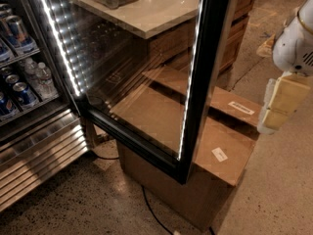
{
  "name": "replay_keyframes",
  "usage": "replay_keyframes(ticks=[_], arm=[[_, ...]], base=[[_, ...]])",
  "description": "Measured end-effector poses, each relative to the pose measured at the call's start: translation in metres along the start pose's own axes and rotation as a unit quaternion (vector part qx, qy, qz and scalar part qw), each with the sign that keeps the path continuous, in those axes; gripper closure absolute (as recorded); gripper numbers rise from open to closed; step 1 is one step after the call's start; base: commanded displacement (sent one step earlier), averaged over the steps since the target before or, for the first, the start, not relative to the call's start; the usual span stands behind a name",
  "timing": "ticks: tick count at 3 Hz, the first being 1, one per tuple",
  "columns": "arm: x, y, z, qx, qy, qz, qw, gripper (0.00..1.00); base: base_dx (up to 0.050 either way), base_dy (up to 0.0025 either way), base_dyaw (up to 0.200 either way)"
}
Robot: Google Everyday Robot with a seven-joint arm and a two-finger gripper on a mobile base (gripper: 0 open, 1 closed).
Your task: Close right fridge door
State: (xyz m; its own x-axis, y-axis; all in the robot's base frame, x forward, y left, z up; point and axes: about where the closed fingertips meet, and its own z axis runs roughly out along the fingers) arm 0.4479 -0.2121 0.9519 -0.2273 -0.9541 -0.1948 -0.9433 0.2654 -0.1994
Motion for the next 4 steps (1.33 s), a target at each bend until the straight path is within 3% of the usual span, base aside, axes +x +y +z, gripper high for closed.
replay_keyframes(ticks=[1,2,4], arm=[[0.0021,-0.0006,0.0257,-0.021,0.009,0.002,0.9997,0.0],[0.0021,-0.0006,0.0257,-0.021,0.009,0.002,0.9997,0.0],[0.0021,-0.0006,0.0257,-0.021,0.009,0.002,0.9997,0.42]], base=[[0.0,0.0,0.0],[0.0,0.0,0.0],[0.0,0.0,0.0]])
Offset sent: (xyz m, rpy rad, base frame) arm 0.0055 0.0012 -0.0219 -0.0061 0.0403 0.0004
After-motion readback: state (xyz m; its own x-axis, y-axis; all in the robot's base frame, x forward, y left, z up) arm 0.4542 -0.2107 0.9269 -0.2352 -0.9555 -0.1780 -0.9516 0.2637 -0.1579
